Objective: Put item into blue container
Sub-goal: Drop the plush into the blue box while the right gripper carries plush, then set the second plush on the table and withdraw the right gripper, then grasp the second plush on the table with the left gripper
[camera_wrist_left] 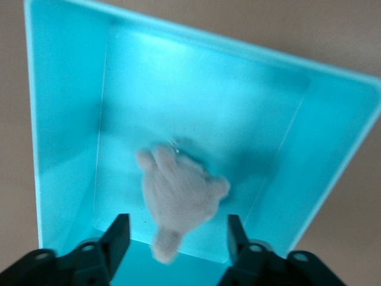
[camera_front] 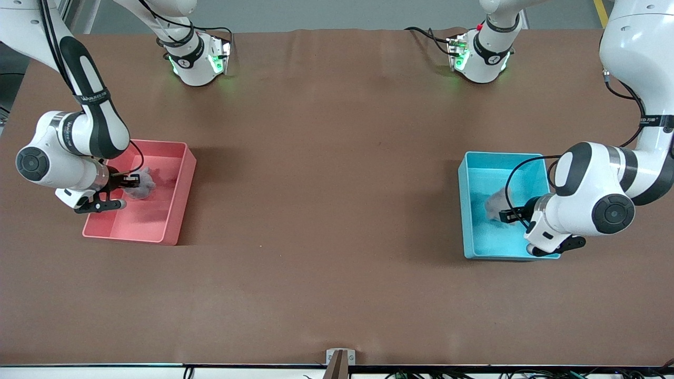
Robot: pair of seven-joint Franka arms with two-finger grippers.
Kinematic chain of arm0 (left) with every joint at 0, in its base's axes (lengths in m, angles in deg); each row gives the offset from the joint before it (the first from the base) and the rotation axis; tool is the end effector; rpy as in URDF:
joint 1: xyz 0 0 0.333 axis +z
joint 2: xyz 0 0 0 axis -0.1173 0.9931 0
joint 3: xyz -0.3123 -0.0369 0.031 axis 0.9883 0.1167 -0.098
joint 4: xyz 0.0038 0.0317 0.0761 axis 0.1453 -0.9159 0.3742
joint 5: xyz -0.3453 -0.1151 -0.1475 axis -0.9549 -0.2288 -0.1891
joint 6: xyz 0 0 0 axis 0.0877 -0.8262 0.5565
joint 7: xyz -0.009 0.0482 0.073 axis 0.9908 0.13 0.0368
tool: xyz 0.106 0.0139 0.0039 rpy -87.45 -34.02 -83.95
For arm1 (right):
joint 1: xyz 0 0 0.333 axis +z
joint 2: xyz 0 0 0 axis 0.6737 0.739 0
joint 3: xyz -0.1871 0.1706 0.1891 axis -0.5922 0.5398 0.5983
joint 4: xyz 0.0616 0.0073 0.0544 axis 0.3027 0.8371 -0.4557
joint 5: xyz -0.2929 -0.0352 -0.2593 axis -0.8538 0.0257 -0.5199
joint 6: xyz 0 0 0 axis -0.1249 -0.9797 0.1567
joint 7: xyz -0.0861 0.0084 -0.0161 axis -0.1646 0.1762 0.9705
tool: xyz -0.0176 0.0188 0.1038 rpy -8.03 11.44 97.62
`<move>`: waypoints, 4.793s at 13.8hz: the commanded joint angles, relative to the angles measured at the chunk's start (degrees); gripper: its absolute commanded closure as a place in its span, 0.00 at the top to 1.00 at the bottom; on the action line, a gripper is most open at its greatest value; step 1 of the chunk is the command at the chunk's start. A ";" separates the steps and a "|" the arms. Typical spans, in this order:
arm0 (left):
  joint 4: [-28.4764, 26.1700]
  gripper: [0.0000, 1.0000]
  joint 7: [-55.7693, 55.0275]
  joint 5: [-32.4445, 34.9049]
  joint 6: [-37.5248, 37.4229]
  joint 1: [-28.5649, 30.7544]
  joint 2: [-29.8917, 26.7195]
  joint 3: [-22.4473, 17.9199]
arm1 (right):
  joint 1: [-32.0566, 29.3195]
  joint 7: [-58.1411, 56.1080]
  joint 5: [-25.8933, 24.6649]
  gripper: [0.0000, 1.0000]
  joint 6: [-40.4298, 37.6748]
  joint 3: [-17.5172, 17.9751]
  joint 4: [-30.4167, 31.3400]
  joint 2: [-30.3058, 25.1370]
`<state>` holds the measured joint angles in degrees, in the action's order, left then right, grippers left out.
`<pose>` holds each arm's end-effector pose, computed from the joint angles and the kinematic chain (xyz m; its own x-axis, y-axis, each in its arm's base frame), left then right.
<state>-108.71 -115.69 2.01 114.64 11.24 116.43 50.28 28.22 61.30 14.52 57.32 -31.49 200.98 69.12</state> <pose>0.6539 -0.0562 0.3212 0.9456 0.2141 -0.2451 0.2011 -0.9765 -0.0769 0.5325 -0.1075 0.2562 0.9646 0.1295 -0.2298 0.1359 -0.9906 0.0122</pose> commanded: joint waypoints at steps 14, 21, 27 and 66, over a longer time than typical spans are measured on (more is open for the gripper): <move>6.32 1.00 7.18 3.53 1.71 2.85 -2.71 -0.85 | 54.62 70.24 9.96 0.02 -15.27 0.52 -31.50 5.72; 6.14 1.00 6.92 3.62 1.37 2.25 -4.80 -0.15 | 65.90 81.88 8.91 0.03 4.51 0.25 -40.04 24.99; 4.40 1.00 3.24 2.83 -1.10 -0.21 -4.55 1.96 | 66.34 81.18 8.38 0.64 7.00 0.25 -40.04 27.38; -11.63 0.00 -53.78 3.27 17.14 -21.77 -2.86 7.23 | 13.25 14.12 6.89 1.00 -33.70 -0.80 -37.67 -15.52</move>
<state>-121.95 -175.51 4.66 137.17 -13.02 118.25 57.53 42.24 75.11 21.39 24.06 -33.24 164.39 53.07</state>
